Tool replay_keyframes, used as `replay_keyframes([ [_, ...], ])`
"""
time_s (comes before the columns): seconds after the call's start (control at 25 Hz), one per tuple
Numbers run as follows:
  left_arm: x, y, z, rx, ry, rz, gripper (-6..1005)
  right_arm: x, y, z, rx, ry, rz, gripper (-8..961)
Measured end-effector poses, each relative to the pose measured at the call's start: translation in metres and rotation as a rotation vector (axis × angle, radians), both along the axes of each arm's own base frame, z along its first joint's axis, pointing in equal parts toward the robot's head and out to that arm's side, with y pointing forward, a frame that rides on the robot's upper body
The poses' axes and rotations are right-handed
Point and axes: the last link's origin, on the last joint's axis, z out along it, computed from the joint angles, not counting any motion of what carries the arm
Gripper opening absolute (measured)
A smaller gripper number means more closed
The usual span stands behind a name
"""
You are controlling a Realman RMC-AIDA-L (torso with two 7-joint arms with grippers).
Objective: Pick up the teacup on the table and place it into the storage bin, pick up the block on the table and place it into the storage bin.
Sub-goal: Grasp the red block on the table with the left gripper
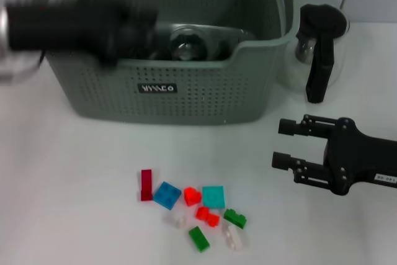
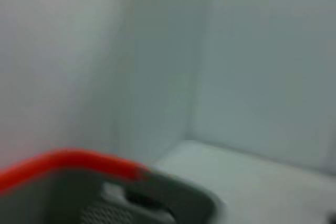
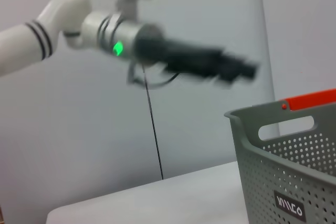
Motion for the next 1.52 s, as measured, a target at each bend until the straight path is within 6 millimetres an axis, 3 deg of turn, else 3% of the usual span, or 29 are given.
replay_keyframes([
  [0.2, -0.052, -0.036, -0.030, -0.134, 0.120, -0.007, 406, -0.002, 0.002, 0.000, -0.008, 0.002, -0.003, 642],
  [0.4, -0.082, -0.048, -0.062, -0.262, 0.212, 0.063, 405, -0.001, 0.003, 0.001, -0.005, -0.001, -0.007, 642],
  [0.72, -0.078, -0.036, -0.115, -0.363, 0.300, 0.047, 403, -0.001, 0.003, 0.000, -0.003, -0.003, -0.011, 642],
  [1.2, -0.063, -0.027, -0.147, -0.348, 0.384, -0.042, 404, -0.001, 0.004, -0.003, 0.002, -0.004, -0.019, 642],
  [1.52, -0.059, -0.020, -0.153, -0.299, 0.369, -0.035, 423, -0.001, 0.002, -0.003, -0.003, 0.000, -0.018, 643],
])
